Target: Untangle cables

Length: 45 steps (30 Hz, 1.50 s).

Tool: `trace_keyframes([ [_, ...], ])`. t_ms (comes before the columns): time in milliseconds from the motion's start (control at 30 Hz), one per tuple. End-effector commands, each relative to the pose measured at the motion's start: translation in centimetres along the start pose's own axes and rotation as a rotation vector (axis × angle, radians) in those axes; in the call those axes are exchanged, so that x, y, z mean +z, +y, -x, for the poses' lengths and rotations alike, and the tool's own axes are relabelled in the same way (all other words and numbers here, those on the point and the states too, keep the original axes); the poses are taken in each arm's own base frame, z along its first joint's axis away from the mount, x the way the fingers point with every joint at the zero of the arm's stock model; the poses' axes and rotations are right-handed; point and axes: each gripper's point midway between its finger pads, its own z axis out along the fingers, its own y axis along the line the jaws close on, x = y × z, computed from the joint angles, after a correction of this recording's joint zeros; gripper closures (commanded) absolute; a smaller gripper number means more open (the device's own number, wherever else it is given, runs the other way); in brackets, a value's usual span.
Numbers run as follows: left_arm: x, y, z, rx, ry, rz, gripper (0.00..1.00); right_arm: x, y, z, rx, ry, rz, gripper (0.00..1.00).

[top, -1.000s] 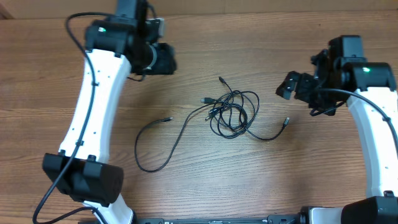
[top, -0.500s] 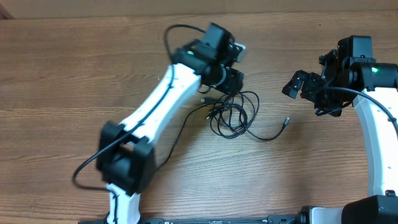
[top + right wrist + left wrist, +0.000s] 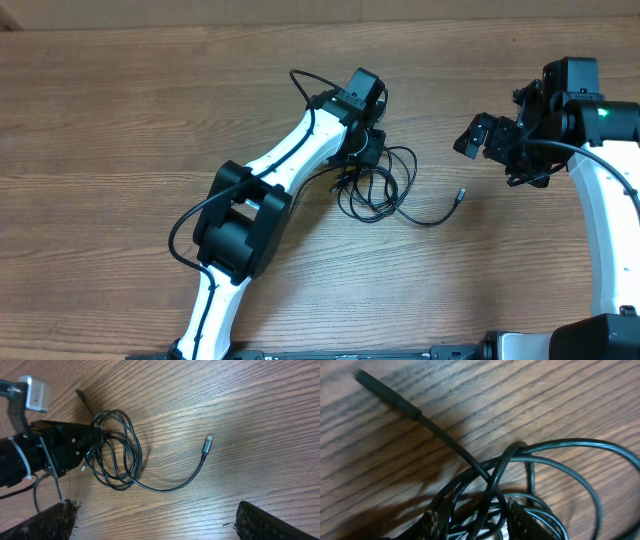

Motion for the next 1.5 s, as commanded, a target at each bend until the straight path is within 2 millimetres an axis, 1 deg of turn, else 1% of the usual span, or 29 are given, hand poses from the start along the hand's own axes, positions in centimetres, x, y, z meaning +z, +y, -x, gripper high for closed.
trace_keyframes([
  [0, 2.0, 0.1, -1.0, -0.017, 0.037, 0.010, 0.64, -0.8, 0.4, 0.6, -0.012, -0.033, 0.014, 0.00],
  [100, 3.0, 0.2, -1.5, -0.015, 0.056, 0.015, 0.73, -0.8, 0.4, 0.6, -0.012, -0.033, 0.014, 0.00],
  [133, 3.4, 0.3, -1.7, -0.014, 0.064, 0.018, 0.77, -0.8, 0.4, 0.6, -0.012, -0.033, 0.014, 0.00],
  [200, 3.7, 0.4, -1.9, -0.016, 0.070, 0.022, 0.96, -0.8, 0.4, 0.6, -0.013, -0.033, 0.014, 0.00],
  [267, 3.6, 0.5, -1.8, -0.018, 0.068, 0.021, 0.96, -0.8, 0.4, 0.7, -0.013, -0.035, 0.014, 0.00],
  [333, 2.8, 0.0, -1.1, -0.013, 0.051, -0.007, 0.96, -0.8, 0.5, 0.9, -0.015, -0.040, 0.016, 0.00],
  [433, -0.6, -1.3, 1.3, -0.006, -0.020, -0.058, 0.96, -0.4, 0.9, 0.9, -0.016, -0.032, 0.044, 0.02],
  [500, -4.1, -2.7, 3.1, -0.001, -0.072, -0.121, 0.96, -0.1, 1.5, 0.8, -0.017, -0.016, 0.080, 0.03],
  [567, -8.0, -4.1, 4.4, 0.003, -0.115, -0.204, 0.96, 0.2, 2.8, 0.5, -0.064, 0.006, 0.153, 0.04],
  [633, -11.1, -5.2, 4.9, 0.007, -0.133, -0.275, 0.96, 0.4, 4.3, 0.2, -0.135, 0.027, 0.233, 0.04],
  [667, -13.3, -5.8, 4.9, 0.009, -0.141, -0.315, 0.96, 0.7, 5.2, 0.0, -0.162, 0.043, 0.271, 0.04],
  [700, -14.2, -6.1, 4.7, 0.011, -0.144, -0.337, 0.96, 1.0, 5.3, 0.0, -0.168, 0.047, 0.272, 0.04],
  [767, -15.6, -6.6, 4.5, 0.016, -0.148, -0.368, 0.96, 1.6, 5.7, 0.0, -0.179, 0.054, 0.275, 0.04],
  [833, -16.6, -6.8, 4.4, 0.017, -0.154, -0.384, 0.96, 2.1, 6.2, 0.0, -0.190, 0.066, 0.284, 0.04],
  [900, -17.1, -6.6, 4.3, 0.013, -0.156, -0.385, 0.96, 2.6, 6.9, -0.2, -0.202, 0.080, 0.311, 0.04],
  [1033, -17.2, -6.9, 3.7, 0.006, -0.127, -0.407, 0.96, 4.0, 8.1, -0.1, -0.235, 0.094, 0.324, 0.05],
  [1100, -17.3, -7.3, 3.5, 0.009, -0.117, -0.432, 0.96, 4.9, 8.5, 0.1, -0.249, 0.098, 0.323, 0.09],
  [1133, -17.5, -7.4, 3.4, 0.011, -0.116, -0.442, 0.96, 5.4, 8.4, 0.2, -0.240, 0.100, 0.309, 0.15],
  [1167, -17.7, -7.7, 3.4, 0.016, -0.118, -0.456, 0.96, 6.3, 7.9, 0.6, -0.205, 0.100, 0.269, 0.18],
  [1267, -19.3, -7.5, 4.0, 0.036, -0.160, -0.459, 0.96, 8.9, 4.4, 2.1, -0.004, 0.080, 0.055, 0.29],
  [1300, -20.5, -7.2, 4.4, 0.038, -0.187, -0.460, 0.96, 9.7, 3.5, 2.3, 0.042, 0.082, 0.006, 0.35],
  [1333, -21.5, -7.0, 4.6, 0.040, -0.210, -0.461, 0.96, 10.4, 3.0, 2.3, 0.056, 0.091, -0.011, 0.39],
  [1400, -24.0, -6.5, 5.0, 0.042, -0.266, -0.461, 0.96, 11.7, 2.4, 2.2, 0.080, 0.120, -0.026, 0.43],
  [1467, -27.0, -5.5, 5.2, 0.037, -0.331, -0.455, 0.96, 12.5, 1.9, 2.0, 0.098, 0.143, -0.039, 0.44],
])
